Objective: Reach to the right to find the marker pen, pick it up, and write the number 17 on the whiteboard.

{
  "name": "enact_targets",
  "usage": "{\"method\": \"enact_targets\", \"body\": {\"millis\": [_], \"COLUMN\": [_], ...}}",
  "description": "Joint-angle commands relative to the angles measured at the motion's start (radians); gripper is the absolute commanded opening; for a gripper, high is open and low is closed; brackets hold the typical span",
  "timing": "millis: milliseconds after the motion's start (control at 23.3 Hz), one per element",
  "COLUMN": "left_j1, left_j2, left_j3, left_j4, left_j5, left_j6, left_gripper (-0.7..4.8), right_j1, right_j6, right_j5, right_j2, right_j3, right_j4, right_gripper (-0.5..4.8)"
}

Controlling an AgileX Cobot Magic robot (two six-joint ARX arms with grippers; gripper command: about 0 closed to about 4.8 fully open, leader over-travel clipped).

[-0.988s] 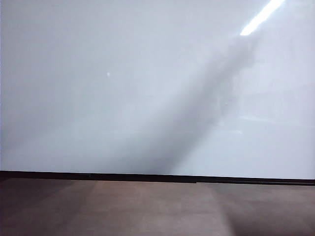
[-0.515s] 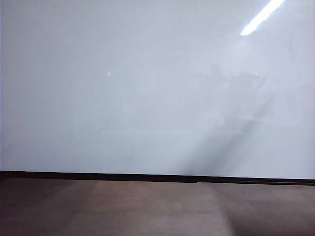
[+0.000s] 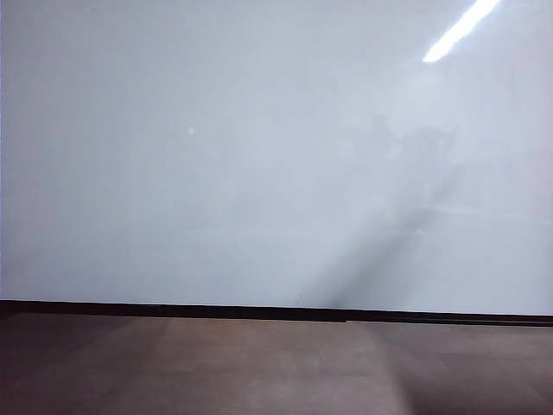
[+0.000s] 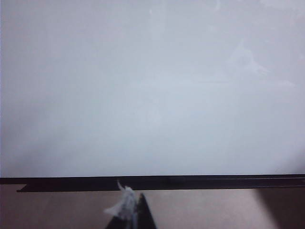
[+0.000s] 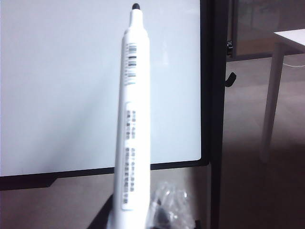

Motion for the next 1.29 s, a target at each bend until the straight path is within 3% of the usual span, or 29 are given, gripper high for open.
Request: {"method": "enact_targets", "body": {"millis": [43,1289], "left_j1": [0.0,0.0], "left_j2": [0.001,0.001], "left_j3": [0.001,0.001], "left_j4": [0.005,0.005], "left_j5": [0.004,0.004], "left_j6": [0.001,0.0], "left_gripper": [-0.05,-0.05], "right_j1": [0.005,0.024], "right_j6": [-0.019,-0.064], "right_j5": [0.003,0.003], "right_j2": [-0.001,-0.001], "right_j3": [-0.004,-0.003], "right_j4": [0.024,0.025], "right_gripper": [-0.05,-0.05]}}
